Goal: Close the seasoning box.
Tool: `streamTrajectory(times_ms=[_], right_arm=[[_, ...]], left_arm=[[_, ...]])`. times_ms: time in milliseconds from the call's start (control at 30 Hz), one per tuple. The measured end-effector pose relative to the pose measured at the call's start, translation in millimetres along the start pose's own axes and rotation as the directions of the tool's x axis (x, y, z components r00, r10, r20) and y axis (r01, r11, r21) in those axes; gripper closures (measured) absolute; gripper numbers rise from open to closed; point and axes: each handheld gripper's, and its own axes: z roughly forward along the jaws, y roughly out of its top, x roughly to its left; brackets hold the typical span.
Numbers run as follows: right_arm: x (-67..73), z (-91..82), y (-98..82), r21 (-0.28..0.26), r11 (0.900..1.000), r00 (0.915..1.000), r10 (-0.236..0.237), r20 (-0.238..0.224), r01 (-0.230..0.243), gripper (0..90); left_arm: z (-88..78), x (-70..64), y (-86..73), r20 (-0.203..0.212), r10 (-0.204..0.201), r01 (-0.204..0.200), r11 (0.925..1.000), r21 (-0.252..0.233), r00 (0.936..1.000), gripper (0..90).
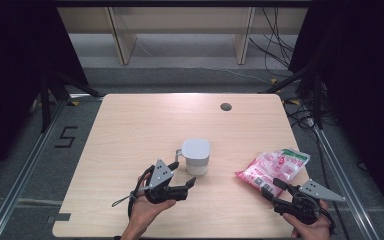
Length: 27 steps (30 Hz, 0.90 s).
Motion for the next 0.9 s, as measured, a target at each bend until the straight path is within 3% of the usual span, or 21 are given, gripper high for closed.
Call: streamTrajectory(times_ms=[67, 100, 200, 233, 300, 500, 533, 567, 600, 633, 700, 733, 800, 833, 900], right_arm=[[2.2, 0.2, -0.2, 0.013, 1.000, 1.0000, 0.009, -0.002, -0.009, 35.6], [1.9, 0.8, -0.3, 0.018, 1.000, 0.9996, 0.013, -0.027, -0.013, 35.5], [4.7, 0.6, 0.0, 0.042, 0.999, 0.9999, -0.001, -0.013, 0.002, 35.2], [8.5, 1.4, -0.5, 0.024, 0.999, 0.9987, 0.038, -0.035, -0.037, 35.2], [8.4, 1.3, -0.3, 0.033, 0.999, 0.9998, -0.008, -0.020, 0.009, 35.1], [13.1, 5.5, -2.0, 0.037, 0.998, 0.9972, -0.042, -0.062, 0.045, 34.2], [17.5, 4.3, -2.5, 0.073, 0.997, 0.9976, -0.008, -0.069, 0.013, 33.9], [16.2, 6.4, -2.7, 0.061, 0.997, 0.9962, -0.042, -0.077, 0.047, 33.9], [20.6, 5.8, -3.6, 0.073, 0.997, 0.9970, -0.005, -0.077, 0.011, 33.7], [19.4, 7.6, -3.8, 0.063, 0.996, 0.9950, -0.056, -0.083, 0.062, 33.4], [23.9, 8.9, -5.5, 0.083, 0.996, 0.9935, -0.035, -0.109, 0.044, 32.5], [24.9, 10.3, -6.1, 0.090, 0.994, 0.9907, -0.051, -0.126, 0.062, 32.4], [27.6, 11.0, -6.8, 0.100, 0.989, 0.9887, -0.093, -0.117, 0.105, 32.0], [33.4, 11.0, -8.0, 0.129, 0.989, 0.9893, -0.056, -0.135, 0.073, 31.9], [34.1, 12.4, -8.8, 0.137, 0.983, 0.9846, -0.105, -0.139, 0.124, 31.6]], left_arm=[[-0.8, 0.0, -1.6, 0.000, 0.009, -0.009, 1.0000, 0.001, 1.0000, 24.9], [-1.4, -0.3, -2.6, 0.005, 0.010, -0.010, 0.9999, 0.003, 0.9999, 24.7], [-3.6, -2.1, -6.1, -0.008, 0.007, -0.007, 0.9999, 0.008, 0.9999, 24.7], [-4.1, -2.2, -6.8, -0.008, 0.011, -0.011, 0.9999, 0.009, 0.9999, 24.7], [-5.8, -2.1, -8.9, -0.004, 0.020, -0.020, 0.9997, 0.016, 0.9998, 24.7], [-6.6, -5.2, -16.0, 0.001, 0.005, -0.005, 0.9999, 0.015, 1.0000, 24.6], [-7.3, -6.1, -16.7, -0.004, 0.008, -0.008, 0.9997, 0.024, 1.0000, 24.6], [-6.9, -6.3, -17.7, 0.002, 0.009, -0.009, 0.9997, 0.023, 1.0000, 24.6], [-7.1, -6.5, -19.0, 0.001, 0.015, -0.015, 0.9995, 0.028, 0.9999, 24.4], [-6.5, -7.2, -20.4, 0.009, 0.007, -0.007, 0.9997, 0.021, 0.9999, 24.3], [-7.3, -8.2, -23.2, 0.001, 0.014, -0.014, 0.9994, 0.030, 0.9999, 24.2], [-7.9, -8.2, -24.2, 0.005, 0.015, -0.016, 0.9992, 0.038, 0.9999, 24.1], [-8.3, -8.3, -28.8, 0.008, 0.006, -0.006, 0.9994, 0.034, 1.0000, 24.0], [-9.2, -8.1, -30.2, 0.006, 0.005, -0.005, 0.9991, 0.041, 1.0000, 23.9], [-11.5, -6.6, -34.1, -0.005, 0.014, -0.014, 0.9983, 0.056, 0.9999, 23.9]])
